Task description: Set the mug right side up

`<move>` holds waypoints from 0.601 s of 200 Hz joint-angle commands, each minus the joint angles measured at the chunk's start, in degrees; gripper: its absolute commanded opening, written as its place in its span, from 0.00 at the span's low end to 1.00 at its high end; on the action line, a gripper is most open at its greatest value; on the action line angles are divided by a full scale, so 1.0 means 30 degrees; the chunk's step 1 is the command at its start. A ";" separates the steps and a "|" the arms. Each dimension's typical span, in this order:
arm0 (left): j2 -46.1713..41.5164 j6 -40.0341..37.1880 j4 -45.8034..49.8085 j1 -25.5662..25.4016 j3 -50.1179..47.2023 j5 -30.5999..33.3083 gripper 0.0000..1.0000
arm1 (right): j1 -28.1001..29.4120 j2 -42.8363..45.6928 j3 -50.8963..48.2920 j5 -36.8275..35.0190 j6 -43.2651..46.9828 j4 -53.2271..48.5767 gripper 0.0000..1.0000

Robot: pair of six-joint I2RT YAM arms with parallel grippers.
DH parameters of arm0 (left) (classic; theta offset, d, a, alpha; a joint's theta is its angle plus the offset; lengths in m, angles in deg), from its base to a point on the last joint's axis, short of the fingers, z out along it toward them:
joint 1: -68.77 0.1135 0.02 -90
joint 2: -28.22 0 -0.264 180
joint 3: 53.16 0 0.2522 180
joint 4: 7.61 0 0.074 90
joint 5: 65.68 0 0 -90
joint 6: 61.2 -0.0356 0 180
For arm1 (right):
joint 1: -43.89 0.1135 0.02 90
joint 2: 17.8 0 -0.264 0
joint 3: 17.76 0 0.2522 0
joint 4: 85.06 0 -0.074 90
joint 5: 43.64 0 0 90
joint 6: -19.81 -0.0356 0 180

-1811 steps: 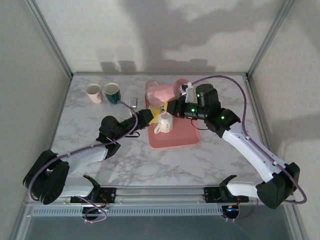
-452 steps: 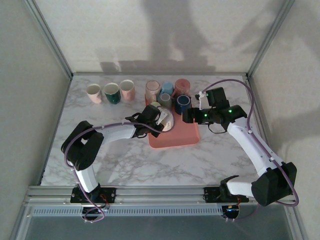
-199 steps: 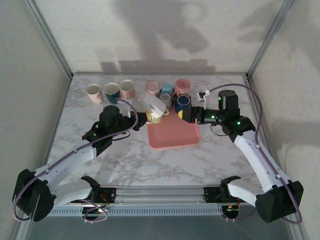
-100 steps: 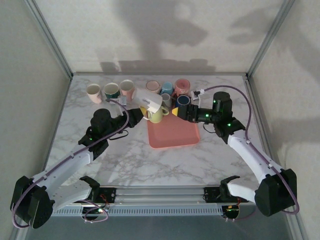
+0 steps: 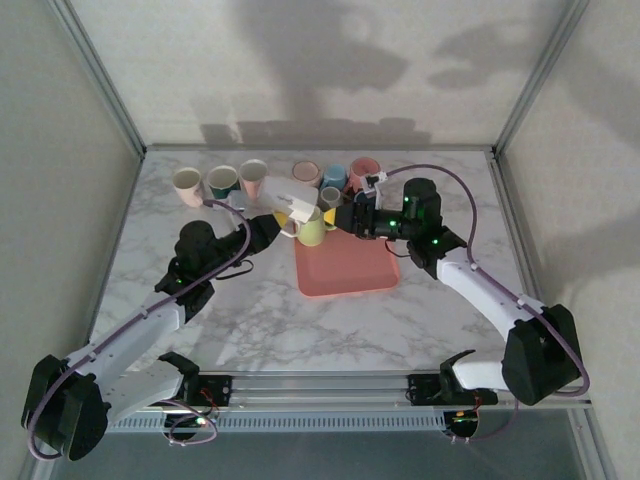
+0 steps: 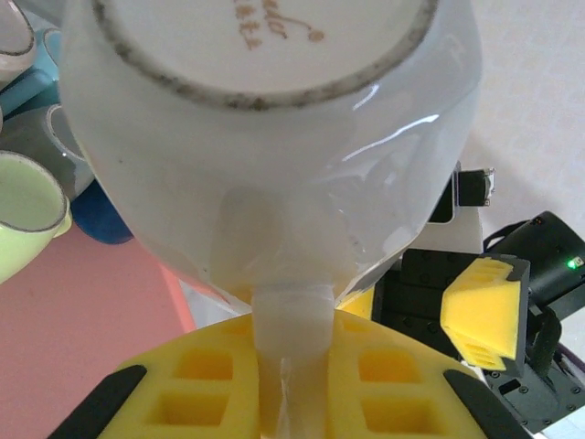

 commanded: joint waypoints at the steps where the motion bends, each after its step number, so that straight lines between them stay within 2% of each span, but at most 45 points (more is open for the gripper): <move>1: -0.0780 0.0653 -0.3395 0.0232 0.0182 -0.0738 0.00 | 0.0321 -0.0498 0.0666 -0.0548 -0.0919 0.1888 0.62; 49: -0.0762 0.1866 -0.4411 0.0531 -0.0124 -0.0895 0.00 | 0.0905 -0.1128 0.1206 -0.0940 -0.0756 0.1936 0.60; 85: -0.0741 0.3134 -0.6457 0.0678 -0.0743 -0.0747 0.00 | 0.1528 -0.1222 0.0580 -0.1566 -0.2893 0.3610 0.62; 120: -0.0730 0.3418 -0.7167 0.0679 -0.0895 -0.0644 0.00 | 0.2589 -0.1513 0.0398 -0.2723 -0.4966 0.4595 0.62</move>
